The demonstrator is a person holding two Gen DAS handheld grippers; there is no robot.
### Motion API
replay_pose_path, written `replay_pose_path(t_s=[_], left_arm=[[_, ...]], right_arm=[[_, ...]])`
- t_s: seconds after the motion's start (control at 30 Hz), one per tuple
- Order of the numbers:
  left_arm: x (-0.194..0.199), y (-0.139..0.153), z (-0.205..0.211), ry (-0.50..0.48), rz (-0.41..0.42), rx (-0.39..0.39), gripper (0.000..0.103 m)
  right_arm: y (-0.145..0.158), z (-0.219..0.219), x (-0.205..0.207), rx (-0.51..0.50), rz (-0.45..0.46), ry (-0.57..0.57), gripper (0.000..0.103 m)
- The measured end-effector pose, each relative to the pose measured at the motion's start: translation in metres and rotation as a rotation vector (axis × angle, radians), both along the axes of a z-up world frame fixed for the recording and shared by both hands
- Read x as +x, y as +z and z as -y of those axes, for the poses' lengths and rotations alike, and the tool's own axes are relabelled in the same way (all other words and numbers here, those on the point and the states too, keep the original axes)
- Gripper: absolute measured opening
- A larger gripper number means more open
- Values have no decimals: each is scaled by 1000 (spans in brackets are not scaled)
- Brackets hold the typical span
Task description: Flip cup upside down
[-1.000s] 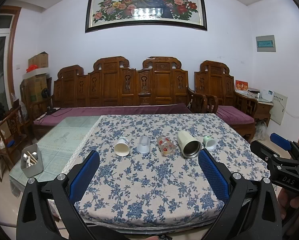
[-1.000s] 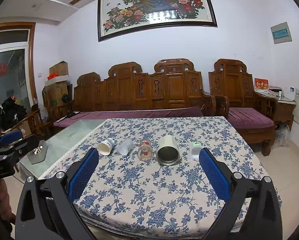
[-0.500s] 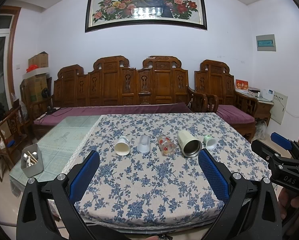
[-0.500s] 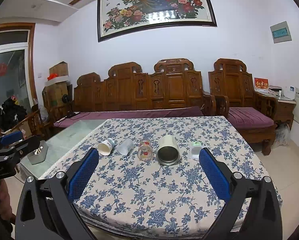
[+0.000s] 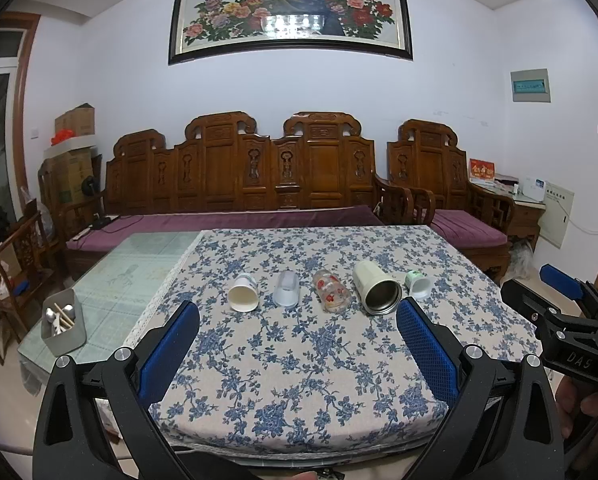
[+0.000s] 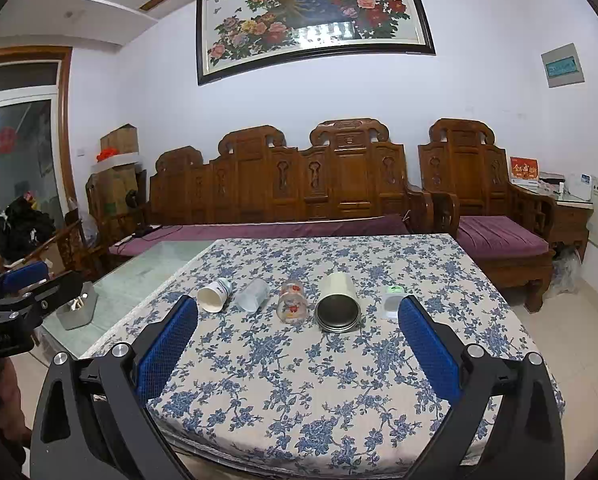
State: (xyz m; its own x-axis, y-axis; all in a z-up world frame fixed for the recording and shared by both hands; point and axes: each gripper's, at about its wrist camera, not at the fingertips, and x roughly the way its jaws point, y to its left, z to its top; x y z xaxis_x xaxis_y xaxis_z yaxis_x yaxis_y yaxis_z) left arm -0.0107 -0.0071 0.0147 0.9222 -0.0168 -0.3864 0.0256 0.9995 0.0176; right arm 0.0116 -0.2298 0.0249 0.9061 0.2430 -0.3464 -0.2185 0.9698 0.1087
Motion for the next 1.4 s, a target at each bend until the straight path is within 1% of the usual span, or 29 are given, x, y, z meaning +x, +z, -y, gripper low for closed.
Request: replay_pose_path(t_s=[0.2, 0.33, 0.43, 0.53, 0.63, 0.93, 1.07, 1.2, 1.4], left_arm=[[6, -1, 2, -7, -23, 15, 95], [27, -5, -3, -23, -73, 28, 95], [46, -9, -9, -39, -113, 46, 95], [71, -15, -16, -52, -158, 60, 95], [97, -23, -24, -67, -209, 55, 95], [184, -50, -41, -59, -336, 109, 95], [226, -65, -50, -59, -404, 114, 95], [273, -84, -61, -54, -482, 105, 95], [336, -115, -79, -22, -563, 119, 94]], right_arm=[[-5, -2, 8, 0, -19, 5, 101], [-11, -4, 25, -6, -46, 21, 101], [-19, -9, 45, -17, -74, 44, 101], [-28, -14, 71, -20, -110, 74, 101], [-39, -20, 99, -29, -153, 107, 101], [-72, -51, 176, -75, -268, 186, 99], [-88, -68, 209, -101, -316, 228, 98], [-103, -85, 234, -124, -362, 261, 98], [-128, -104, 264, -142, -407, 293, 98]])
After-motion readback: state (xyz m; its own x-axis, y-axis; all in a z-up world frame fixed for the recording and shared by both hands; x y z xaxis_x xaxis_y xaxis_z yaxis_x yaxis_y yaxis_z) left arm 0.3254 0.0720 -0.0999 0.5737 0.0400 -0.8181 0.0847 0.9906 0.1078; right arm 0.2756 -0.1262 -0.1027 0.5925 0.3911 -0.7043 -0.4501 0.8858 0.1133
